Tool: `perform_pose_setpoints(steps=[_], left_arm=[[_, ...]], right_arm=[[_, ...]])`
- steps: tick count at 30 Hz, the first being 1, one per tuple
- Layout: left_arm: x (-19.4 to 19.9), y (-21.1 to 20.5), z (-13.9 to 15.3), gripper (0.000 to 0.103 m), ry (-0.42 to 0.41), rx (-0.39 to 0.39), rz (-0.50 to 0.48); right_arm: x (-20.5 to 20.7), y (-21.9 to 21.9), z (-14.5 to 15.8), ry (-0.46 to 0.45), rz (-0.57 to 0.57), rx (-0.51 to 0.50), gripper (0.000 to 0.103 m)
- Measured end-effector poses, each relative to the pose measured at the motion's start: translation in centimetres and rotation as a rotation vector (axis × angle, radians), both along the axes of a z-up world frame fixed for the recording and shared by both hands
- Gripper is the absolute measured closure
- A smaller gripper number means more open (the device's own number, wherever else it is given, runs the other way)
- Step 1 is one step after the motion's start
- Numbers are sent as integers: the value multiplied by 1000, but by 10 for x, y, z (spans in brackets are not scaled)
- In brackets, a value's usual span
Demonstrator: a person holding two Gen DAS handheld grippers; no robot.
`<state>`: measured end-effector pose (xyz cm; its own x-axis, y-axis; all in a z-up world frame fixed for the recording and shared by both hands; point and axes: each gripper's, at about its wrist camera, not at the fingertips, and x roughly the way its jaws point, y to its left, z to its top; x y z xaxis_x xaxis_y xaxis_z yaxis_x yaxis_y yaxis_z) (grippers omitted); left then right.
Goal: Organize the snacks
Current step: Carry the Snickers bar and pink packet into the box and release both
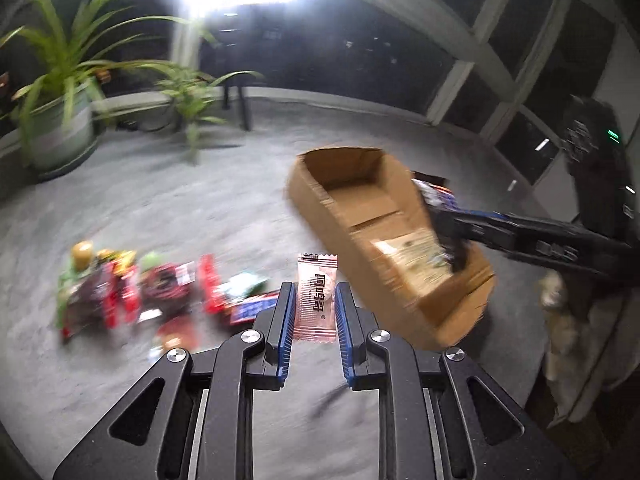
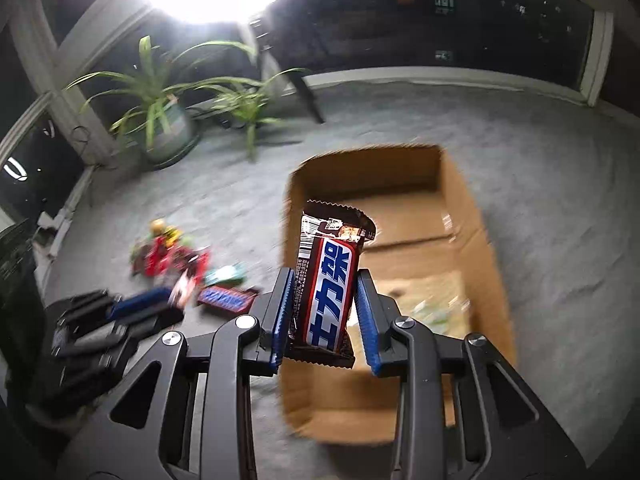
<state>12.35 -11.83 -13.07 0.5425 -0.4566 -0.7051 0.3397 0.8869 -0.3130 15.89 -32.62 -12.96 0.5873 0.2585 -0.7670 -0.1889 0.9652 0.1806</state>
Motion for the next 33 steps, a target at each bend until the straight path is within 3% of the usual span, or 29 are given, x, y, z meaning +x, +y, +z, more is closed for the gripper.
perform_pose_setpoints(steps=[8,14,26,33], left_arm=[[11,-80,0,85,8,-45,-111],[15,-111,-8,85,30,-39,-147],[20,-119,-9,83,44,-29,-138],[7,-95,0,83,21,-34,-101]], right_arm=[[39,-39,-12,24,-30,-26,71],[56,-57,-21,43,-36,-24,71],[61,-58,-23,44,-27,-41,71],[49,-56,-10,19,-28,-5,71]])
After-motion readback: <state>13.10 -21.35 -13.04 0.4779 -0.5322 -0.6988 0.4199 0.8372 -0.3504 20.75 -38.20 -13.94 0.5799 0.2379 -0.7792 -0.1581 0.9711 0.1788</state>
